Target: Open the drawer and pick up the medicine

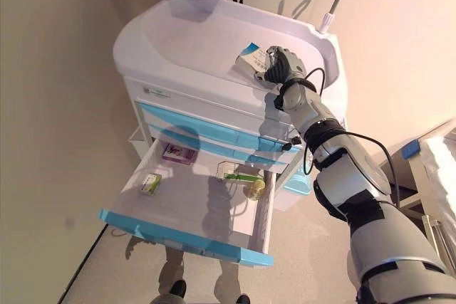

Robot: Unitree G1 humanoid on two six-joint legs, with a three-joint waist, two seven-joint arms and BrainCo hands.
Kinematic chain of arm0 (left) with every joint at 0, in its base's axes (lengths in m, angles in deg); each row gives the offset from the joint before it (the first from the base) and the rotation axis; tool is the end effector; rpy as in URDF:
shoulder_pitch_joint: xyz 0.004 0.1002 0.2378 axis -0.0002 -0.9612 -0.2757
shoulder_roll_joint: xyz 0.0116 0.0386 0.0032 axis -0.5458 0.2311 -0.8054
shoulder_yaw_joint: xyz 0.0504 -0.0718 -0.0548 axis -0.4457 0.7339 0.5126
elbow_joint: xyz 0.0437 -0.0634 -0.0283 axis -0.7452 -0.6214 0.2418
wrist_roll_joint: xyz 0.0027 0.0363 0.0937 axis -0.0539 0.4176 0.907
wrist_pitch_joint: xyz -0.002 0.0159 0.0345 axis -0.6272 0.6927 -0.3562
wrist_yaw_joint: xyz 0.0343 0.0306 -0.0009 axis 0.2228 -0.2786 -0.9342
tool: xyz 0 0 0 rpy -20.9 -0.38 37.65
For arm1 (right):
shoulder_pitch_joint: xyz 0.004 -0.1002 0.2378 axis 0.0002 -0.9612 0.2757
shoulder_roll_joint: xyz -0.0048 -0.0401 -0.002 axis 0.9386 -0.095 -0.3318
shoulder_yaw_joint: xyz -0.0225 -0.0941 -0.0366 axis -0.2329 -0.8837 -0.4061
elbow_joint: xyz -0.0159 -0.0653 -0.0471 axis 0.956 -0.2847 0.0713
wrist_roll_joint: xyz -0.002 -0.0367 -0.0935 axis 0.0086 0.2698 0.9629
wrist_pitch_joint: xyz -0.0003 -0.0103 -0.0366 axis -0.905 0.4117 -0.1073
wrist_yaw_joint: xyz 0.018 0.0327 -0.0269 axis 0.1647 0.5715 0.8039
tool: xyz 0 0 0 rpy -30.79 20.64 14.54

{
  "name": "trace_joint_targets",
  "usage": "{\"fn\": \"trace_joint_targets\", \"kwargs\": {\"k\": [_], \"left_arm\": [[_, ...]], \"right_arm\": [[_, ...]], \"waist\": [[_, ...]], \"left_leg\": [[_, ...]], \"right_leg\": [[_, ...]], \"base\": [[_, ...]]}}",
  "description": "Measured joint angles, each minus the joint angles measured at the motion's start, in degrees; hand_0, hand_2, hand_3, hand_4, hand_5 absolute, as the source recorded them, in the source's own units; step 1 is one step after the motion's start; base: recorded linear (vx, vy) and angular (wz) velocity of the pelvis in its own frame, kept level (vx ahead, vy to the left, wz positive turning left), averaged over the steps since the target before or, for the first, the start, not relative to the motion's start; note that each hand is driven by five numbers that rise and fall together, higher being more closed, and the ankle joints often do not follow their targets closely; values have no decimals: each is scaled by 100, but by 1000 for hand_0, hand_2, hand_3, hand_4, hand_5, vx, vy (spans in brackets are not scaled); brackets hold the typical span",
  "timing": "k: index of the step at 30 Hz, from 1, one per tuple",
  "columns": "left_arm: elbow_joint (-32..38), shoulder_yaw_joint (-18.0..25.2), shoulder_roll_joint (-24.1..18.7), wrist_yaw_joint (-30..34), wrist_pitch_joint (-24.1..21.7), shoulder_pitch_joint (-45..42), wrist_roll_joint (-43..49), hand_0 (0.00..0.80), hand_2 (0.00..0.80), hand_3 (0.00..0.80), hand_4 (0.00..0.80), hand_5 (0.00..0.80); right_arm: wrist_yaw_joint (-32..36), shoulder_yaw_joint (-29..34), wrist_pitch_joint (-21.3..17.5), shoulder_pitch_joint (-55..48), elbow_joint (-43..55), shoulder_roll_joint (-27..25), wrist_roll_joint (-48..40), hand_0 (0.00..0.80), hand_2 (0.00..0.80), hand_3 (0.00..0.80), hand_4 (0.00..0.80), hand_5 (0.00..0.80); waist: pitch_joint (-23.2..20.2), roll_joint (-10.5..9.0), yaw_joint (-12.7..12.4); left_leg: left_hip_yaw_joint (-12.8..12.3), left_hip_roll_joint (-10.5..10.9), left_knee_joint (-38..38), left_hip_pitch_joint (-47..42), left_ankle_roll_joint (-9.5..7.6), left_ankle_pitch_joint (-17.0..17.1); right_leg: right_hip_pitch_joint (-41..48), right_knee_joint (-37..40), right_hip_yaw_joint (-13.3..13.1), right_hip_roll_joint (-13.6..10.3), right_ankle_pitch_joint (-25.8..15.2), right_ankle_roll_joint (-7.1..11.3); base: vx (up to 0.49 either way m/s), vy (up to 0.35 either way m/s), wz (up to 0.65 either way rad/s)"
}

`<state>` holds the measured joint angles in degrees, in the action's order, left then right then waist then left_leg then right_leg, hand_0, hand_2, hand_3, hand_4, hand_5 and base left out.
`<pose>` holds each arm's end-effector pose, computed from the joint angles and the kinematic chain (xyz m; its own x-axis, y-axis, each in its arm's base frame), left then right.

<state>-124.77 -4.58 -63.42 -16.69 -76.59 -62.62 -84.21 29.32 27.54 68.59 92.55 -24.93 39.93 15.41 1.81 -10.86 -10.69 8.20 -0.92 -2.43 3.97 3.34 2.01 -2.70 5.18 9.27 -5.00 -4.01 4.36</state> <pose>0.0283 0.2738 -0.1063 0.2355 0.5054 -0.8301 0.1600 0.8224 0.5460 0.3784 -0.1516 0.2061 0.9753 0.0236 0.2194 0.1764 0.5140 -0.8394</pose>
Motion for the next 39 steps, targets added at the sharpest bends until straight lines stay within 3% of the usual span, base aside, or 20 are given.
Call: {"fn": "trace_joint_targets", "kwargs": {"k": [17,18,19,20,39], "left_arm": [[-31,-53,-53,0,-20,83,-43,0,0,0,0,0],[-30,-53,-55,0,-20,84,-44,0,0,0,0,0],[-30,-53,-58,0,-20,86,-44,0,0,0,0,0],[-30,-65,-58,0,-20,111,-45,0,0,0,0,0],[54,-155,-81,1,-37,213,-49,0,0,0,0,0]], "right_arm": [[24,-14,16,187,-278,-56,331,800,800,800,800,800],[24,-13,16,188,-284,-60,332,232,232,232,232,232],[14,-11,16,192,-303,-61,332,75,75,75,75,75],[17,-10,19,219,-396,-59,332,0,0,0,0,0],[-78,49,115,317,-544,-195,329,0,0,0,0,0]], "waist": [[78,33,-146],[84,41,-148],[92,53,-149],[93,47,-149],[183,172,-258]], "left_leg": [[244,43,130,272,12,-8],[250,46,130,274,12,-8],[269,49,131,280,11,-7],[295,56,145,292,11,-7],[369,81,206,359,14,-5]], "right_leg": [[-87,0,241,-23,22,2],[-87,0,245,-25,23,1],[-87,0,250,-27,23,2],[-80,0,275,-30,27,5],[-79,0,359,-41,16,-22]], "base": [[5,12,7],[1,15,3],[-2,11,6],[0,7,11],[0,1,2]]}}
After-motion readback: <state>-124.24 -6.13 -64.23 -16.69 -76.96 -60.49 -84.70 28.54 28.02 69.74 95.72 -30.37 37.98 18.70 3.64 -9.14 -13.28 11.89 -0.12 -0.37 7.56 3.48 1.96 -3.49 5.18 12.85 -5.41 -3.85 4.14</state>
